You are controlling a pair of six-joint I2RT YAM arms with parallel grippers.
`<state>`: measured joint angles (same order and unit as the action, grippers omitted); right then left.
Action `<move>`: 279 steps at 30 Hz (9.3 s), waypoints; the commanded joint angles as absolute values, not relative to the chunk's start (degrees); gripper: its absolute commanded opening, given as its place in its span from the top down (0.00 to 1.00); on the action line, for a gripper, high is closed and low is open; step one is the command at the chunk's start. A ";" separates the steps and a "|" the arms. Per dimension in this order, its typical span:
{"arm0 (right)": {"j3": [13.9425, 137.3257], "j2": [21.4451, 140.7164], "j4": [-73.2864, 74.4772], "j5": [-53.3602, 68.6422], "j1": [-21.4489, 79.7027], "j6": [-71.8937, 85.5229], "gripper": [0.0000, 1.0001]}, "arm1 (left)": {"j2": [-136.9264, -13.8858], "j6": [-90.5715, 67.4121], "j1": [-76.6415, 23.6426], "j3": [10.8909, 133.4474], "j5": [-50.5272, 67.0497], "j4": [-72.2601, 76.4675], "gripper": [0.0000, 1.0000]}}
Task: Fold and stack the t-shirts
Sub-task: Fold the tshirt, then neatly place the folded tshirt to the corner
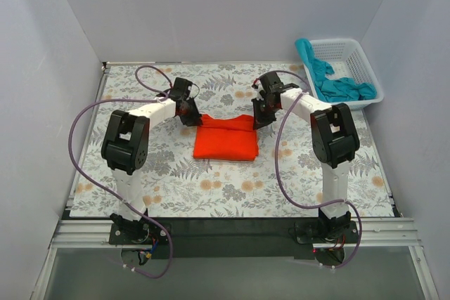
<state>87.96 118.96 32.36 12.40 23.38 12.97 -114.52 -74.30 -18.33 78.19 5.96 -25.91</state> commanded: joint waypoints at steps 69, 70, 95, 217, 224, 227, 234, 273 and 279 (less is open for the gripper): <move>35.96 43.70 21.36 3.34 19.51 16.17 0.19 | -57.04 -73.74 -19.86 37.88 -11.78 -21.10 0.05; 35.25 42.72 21.27 3.17 19.51 16.78 0.17 | -57.13 -73.74 -19.86 38.05 -11.78 -20.75 0.05; 31.20 37.00 21.18 0.70 19.51 18.81 0.11 | -57.74 -74.00 -19.86 37.88 -12.39 -19.51 0.04; 37.16 93.52 -32.52 42.62 23.38 34.54 0.62 | -74.27 -95.46 -20.48 37.08 19.26 -8.00 0.42; 52.10 100.34 -32.34 40.79 23.29 37.17 0.60 | -83.39 -95.01 -16.53 46.48 13.45 -2.66 0.42; 58.96 106.93 -32.52 39.29 23.12 38.93 0.60 | -91.30 -94.49 -14.60 51.84 13.18 -1.06 0.49; 70.40 122.42 -32.87 36.92 21.10 41.48 0.60 | -107.39 -94.48 -11.52 59.23 14.24 -0.35 0.60; 49.58 117.08 -41.57 40.25 38.76 44.82 0.62 | -57.57 -86.83 -15.73 33.84 7.12 -19.33 0.37; 46.94 104.88 -41.13 41.13 36.92 42.89 0.62 | -60.81 -87.36 -15.82 35.94 10.97 -17.32 0.37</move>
